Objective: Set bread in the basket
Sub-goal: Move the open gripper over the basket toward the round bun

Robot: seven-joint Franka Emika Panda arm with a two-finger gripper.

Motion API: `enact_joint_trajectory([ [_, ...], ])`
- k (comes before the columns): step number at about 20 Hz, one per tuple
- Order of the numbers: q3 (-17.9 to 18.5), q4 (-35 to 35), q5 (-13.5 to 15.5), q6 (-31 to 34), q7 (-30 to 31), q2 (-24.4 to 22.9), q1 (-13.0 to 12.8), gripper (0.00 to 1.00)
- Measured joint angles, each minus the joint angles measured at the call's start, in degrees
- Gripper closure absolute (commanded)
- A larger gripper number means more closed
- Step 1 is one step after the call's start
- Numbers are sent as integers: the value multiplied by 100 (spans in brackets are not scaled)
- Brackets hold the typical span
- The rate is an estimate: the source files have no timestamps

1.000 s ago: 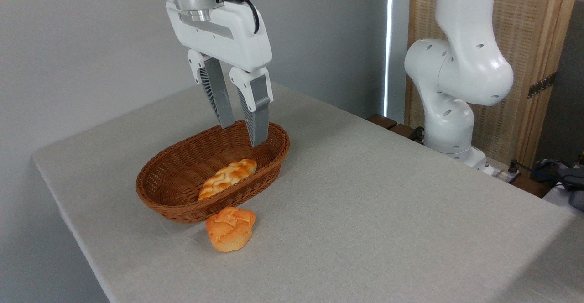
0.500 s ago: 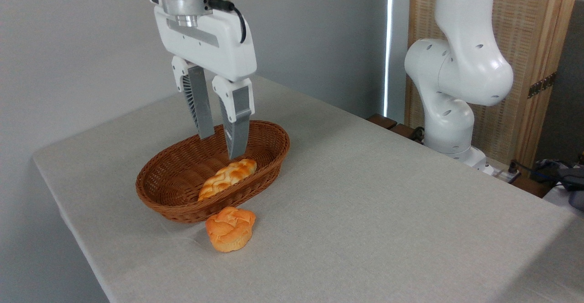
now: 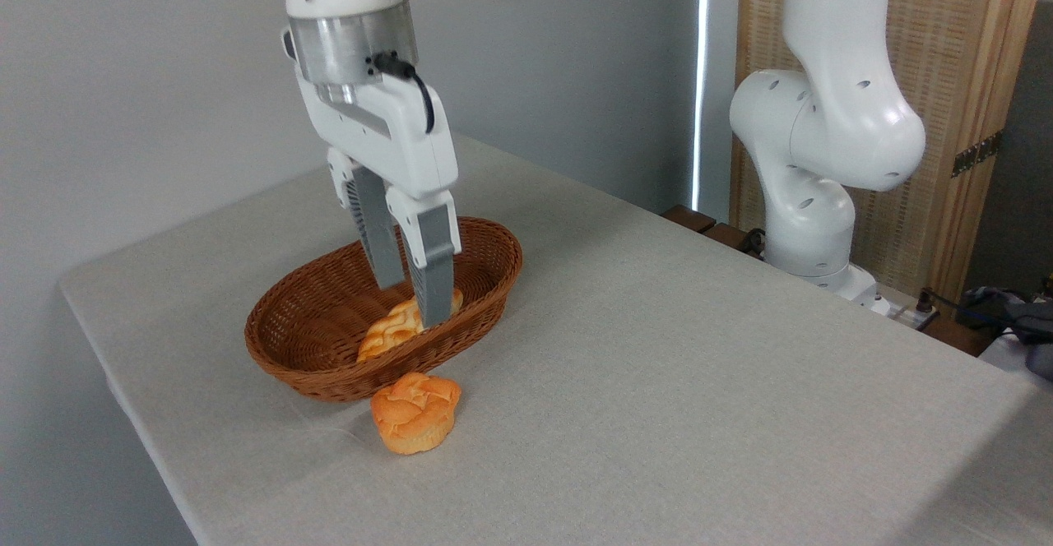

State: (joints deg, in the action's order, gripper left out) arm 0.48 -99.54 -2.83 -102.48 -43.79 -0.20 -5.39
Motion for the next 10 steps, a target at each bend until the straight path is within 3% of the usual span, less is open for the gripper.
enact_joint_trajectory([
  [4,-11,-136,-41,-2,120,23,-14,0],
  [10,-10,-139,-25,-4,2560,22,-17,0],
])
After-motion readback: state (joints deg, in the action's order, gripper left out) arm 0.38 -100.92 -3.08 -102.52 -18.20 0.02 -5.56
